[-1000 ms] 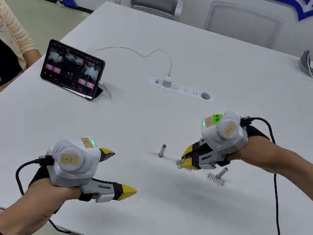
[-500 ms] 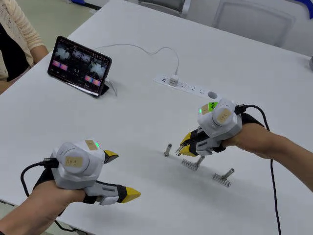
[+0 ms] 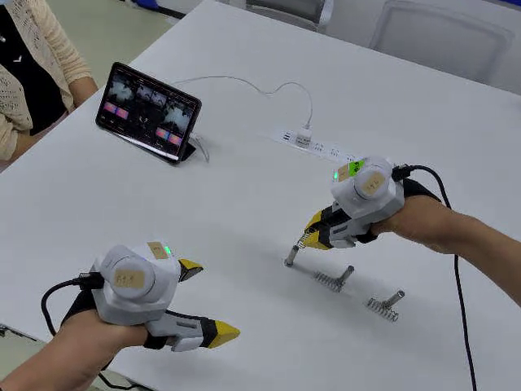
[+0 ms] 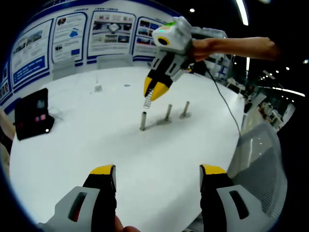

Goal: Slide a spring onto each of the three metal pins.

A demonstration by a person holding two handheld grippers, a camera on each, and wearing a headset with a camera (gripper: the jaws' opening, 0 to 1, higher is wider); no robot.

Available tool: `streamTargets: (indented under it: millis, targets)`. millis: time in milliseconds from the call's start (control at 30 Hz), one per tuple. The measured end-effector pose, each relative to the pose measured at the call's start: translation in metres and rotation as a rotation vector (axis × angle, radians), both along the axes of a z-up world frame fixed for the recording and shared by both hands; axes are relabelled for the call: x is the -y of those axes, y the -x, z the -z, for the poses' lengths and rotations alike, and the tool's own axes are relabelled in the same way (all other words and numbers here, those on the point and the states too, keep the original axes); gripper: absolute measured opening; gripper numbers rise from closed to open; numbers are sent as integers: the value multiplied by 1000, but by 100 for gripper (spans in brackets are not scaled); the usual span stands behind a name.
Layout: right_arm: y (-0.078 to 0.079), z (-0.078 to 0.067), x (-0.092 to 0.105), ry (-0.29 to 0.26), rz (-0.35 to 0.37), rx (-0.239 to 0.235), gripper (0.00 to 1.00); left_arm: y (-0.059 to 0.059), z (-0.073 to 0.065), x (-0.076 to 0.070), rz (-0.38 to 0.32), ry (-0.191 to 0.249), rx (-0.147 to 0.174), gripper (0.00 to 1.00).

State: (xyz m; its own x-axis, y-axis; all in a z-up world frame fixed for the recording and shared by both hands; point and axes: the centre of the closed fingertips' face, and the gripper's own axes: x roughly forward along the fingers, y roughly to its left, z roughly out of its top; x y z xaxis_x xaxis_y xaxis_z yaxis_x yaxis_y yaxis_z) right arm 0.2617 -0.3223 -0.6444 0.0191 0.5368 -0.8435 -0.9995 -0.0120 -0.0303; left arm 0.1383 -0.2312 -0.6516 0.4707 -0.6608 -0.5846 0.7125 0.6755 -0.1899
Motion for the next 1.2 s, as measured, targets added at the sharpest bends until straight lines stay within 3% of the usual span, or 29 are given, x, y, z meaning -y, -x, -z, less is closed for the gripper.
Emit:
streamTargets:
  millis: [433,833,1200]
  targets:
    - [1,13,-2,35,-31,-15,12,-2,0,-6,-16,3,-5,71]
    - [3,26,-5,64,-56,-6,12,4,6,-12,-31,1,-26,70]
    - [3,38,-6,88,-70,-10,13,-2,2,-13,-42,5,-13,71]
